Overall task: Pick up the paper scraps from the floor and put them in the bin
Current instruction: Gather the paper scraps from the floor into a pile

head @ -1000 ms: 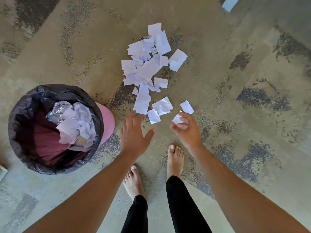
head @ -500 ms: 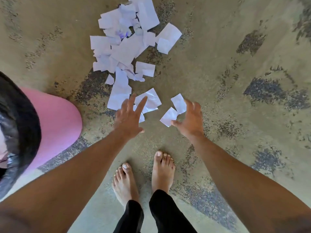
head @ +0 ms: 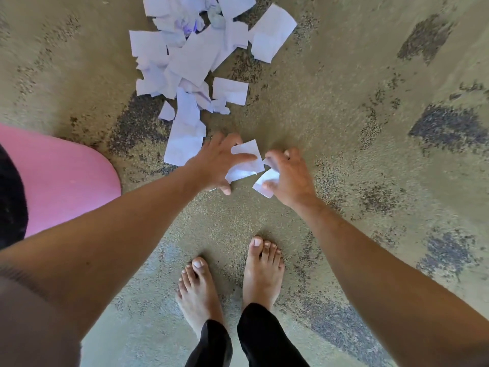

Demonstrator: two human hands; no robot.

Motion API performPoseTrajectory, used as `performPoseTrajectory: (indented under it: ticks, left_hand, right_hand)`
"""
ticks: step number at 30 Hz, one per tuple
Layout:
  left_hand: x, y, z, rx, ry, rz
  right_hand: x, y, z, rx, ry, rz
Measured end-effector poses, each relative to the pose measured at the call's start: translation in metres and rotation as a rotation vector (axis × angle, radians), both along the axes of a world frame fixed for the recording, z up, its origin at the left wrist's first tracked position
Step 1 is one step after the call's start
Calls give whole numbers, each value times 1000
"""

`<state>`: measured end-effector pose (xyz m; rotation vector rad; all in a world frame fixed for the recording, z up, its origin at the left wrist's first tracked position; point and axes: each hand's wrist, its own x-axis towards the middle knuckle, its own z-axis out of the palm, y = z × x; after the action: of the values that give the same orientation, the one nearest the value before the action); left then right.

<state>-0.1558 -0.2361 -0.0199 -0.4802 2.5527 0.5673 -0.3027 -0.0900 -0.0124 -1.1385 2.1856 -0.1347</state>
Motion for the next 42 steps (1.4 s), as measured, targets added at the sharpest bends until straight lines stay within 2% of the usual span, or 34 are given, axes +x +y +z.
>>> performPoseTrajectory:
  ticks: [4,9,11,14,16,18,22,28,34,39,42]
  left_hand:
    - [11,5,-3,180,116,95]
    - [33,22,-13,220,233,214]
    - [38,28,-14,247,279,340]
    - [39,34,-12,269,357,580]
    - [34,34,-9,297,353,695]
    - [27,31,-8,323,328,711]
    - [12,24,-13,326,336,706]
    - [11,22,-19,271,381,716]
    - [13,26,-8,243,355,733]
    - [24,39,38,361,243,1041]
    - [34,45,82,443,227,1155]
  right_hand:
    - [17,5,1,-48,-33,10]
    - [31,12,0,-52,-33,13]
    - [32,12,-1,-81,-83,-61]
    - [32,11,-3,-118,-264,-286]
    - [32,9,-4,-139,-356,-431]
    - [31,5,-6,-186,-337,-461]
    - [27,-12,-6,-256,-182,-317]
    - [25,-29,-12,-323,-190,-210]
    - [22,-28,-3,-215,-365,-411]
    - [30,-16,35,-148,-504,-519]
    - [34,-12,72,-150,-552,-555]
